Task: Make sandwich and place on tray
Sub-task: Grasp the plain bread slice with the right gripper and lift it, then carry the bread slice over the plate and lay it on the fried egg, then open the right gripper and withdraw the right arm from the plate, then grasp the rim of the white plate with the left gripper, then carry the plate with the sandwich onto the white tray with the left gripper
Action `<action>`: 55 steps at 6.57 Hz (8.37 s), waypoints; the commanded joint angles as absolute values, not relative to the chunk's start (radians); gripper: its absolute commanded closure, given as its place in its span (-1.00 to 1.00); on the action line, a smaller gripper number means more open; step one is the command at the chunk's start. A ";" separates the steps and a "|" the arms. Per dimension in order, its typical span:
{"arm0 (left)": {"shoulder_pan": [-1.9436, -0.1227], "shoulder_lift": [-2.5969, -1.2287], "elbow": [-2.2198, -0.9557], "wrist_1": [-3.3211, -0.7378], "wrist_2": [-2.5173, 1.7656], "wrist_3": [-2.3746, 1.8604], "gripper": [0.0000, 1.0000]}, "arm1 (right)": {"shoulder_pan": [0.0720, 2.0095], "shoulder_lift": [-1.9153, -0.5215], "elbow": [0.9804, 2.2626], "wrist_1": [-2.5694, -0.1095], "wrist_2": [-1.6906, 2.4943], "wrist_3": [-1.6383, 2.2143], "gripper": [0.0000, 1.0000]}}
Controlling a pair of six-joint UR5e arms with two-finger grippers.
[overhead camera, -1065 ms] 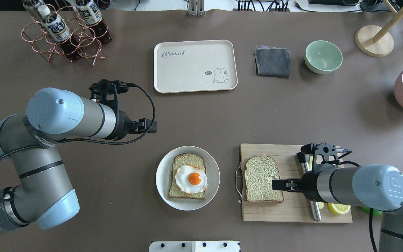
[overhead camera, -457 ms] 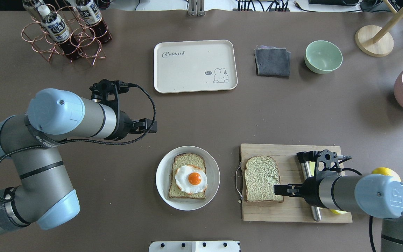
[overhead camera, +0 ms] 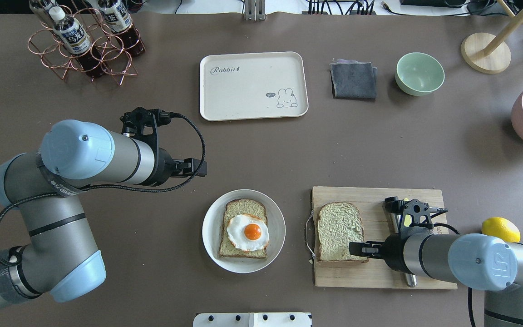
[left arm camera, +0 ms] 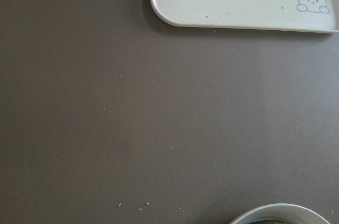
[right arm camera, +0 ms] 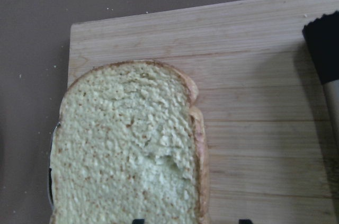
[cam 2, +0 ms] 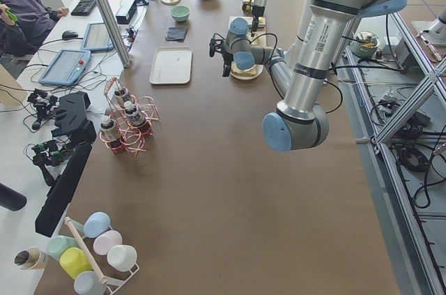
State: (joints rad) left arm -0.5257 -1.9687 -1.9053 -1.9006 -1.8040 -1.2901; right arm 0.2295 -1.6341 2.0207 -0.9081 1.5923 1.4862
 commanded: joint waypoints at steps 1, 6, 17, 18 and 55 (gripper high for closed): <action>-0.525 -1.968 -1.905 -1.901 -1.804 -1.290 -0.96 | 0.221 -1.634 2.023 -0.908 1.591 1.503 0.38; -0.525 -1.970 -1.901 -1.902 -1.807 -1.289 -0.96 | 0.236 -1.638 2.132 -0.928 1.589 1.500 1.00; -0.584 -1.922 -1.901 -1.911 -1.905 -1.170 -0.96 | 0.172 -1.138 1.967 -1.236 1.505 1.477 1.00; -0.584 -1.922 -1.901 -1.911 -1.907 -1.170 -0.96 | 0.172 -1.128 1.951 -1.235 1.505 1.465 1.00; -0.688 -2.121 -1.619 -2.123 -2.071 -1.315 1.00 | 1.396 -1.614 1.870 -1.555 2.276 0.084 -1.00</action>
